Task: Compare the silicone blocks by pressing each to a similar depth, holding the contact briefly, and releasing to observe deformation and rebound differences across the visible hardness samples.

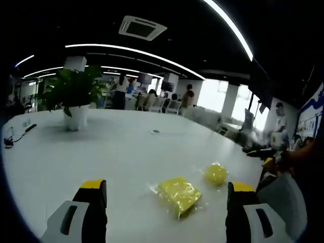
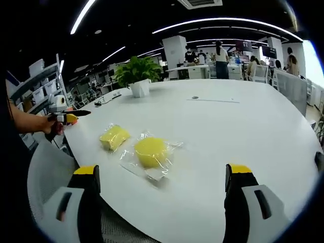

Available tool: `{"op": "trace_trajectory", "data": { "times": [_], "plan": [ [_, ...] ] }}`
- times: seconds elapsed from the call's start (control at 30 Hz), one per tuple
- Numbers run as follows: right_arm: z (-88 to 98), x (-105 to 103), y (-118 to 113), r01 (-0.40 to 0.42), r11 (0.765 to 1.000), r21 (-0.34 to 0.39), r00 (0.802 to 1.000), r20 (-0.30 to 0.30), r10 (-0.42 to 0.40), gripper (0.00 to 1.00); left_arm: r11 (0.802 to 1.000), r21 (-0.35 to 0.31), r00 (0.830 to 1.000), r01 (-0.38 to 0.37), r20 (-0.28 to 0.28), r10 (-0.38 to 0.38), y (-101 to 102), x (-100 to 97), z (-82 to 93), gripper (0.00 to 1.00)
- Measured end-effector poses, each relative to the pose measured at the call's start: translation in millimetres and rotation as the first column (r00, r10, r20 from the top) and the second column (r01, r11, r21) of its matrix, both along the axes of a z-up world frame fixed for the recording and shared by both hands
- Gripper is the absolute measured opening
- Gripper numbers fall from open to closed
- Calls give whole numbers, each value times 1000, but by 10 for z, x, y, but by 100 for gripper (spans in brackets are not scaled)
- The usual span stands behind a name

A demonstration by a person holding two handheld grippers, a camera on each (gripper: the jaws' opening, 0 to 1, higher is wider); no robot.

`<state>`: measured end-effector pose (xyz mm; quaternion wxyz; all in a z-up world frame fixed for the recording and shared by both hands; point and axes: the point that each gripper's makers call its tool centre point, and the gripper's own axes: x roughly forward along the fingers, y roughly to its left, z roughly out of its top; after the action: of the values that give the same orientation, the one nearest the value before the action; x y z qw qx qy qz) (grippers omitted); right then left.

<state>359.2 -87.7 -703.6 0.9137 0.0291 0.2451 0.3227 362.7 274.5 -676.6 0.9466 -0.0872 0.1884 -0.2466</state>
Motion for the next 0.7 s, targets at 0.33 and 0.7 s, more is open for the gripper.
{"op": "trace_trajectory", "data": {
  "times": [0.33, 0.7],
  "plan": [
    [24, -6, -7, 11, 1000, -6, 1000, 14, -11, 97, 1000, -18, 1000, -22, 21, 22, 82, -53, 62, 100],
    [38, -24, 64, 0, 1000, -20, 1000, 22, 0, 97, 997, -49, 998, -58, 23, 59, 229, -86, 49, 100]
  ]
}}
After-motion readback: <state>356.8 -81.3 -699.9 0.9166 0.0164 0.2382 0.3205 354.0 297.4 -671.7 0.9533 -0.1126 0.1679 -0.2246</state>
